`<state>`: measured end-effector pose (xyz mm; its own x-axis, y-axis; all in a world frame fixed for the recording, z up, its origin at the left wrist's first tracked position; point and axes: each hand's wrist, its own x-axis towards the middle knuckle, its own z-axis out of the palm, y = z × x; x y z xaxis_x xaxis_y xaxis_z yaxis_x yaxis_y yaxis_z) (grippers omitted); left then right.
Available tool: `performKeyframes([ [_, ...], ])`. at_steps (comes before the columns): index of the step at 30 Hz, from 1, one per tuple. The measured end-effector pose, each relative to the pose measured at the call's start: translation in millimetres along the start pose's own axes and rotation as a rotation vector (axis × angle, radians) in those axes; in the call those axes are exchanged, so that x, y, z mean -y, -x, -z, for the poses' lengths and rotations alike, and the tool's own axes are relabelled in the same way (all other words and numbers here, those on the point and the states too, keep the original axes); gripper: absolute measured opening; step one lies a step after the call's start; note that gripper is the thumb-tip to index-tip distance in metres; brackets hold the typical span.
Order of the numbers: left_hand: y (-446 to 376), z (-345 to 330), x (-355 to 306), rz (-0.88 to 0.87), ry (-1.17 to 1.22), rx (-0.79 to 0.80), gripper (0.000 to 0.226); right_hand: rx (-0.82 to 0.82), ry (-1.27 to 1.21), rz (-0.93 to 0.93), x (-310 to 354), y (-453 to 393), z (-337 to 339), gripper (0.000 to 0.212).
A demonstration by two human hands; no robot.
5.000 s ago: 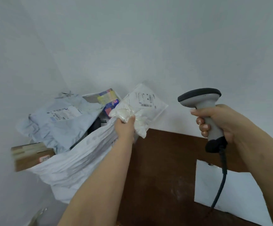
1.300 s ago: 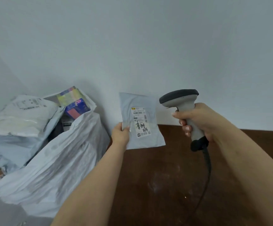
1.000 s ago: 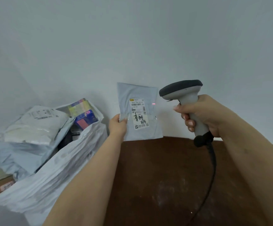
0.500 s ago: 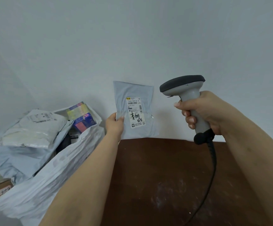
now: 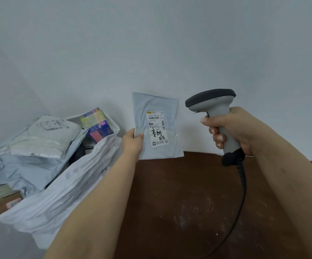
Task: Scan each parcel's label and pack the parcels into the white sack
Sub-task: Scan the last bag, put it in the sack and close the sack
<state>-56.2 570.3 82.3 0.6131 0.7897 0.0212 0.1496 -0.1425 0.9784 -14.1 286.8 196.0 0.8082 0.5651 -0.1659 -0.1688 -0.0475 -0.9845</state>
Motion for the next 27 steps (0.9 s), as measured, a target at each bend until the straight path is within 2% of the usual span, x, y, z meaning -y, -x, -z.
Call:
performKeyframes([
  [6,24,15,13,0.009,-0.040,0.018,0.018,0.029,0.000,-0.087,-20,-9,-8,0.015],
  [9,31,27,12,-0.007,-0.068,-0.011,0.012,0.055,-0.006,-0.112,-25,-14,-15,0.014],
  [13,36,47,2,-0.023,-0.085,-0.072,0.018,0.092,-0.025,-0.121,-26,-22,-29,0.015],
  [19,38,90,-14,-0.097,-0.103,-0.175,0.009,0.109,-0.062,-0.098,-31,-30,-57,0.015],
  [22,40,121,-30,-0.142,-0.102,-0.210,0.011,0.113,-0.084,-0.102,-34,-34,-81,0.017],
  [24,36,155,-43,-0.179,-0.092,-0.260,0.004,0.118,-0.084,-0.091,-35,-36,-102,0.019],
  [27,22,226,-69,-0.229,-0.023,-0.397,0.009,0.130,-0.088,-0.055,-35,-38,-144,0.018],
])
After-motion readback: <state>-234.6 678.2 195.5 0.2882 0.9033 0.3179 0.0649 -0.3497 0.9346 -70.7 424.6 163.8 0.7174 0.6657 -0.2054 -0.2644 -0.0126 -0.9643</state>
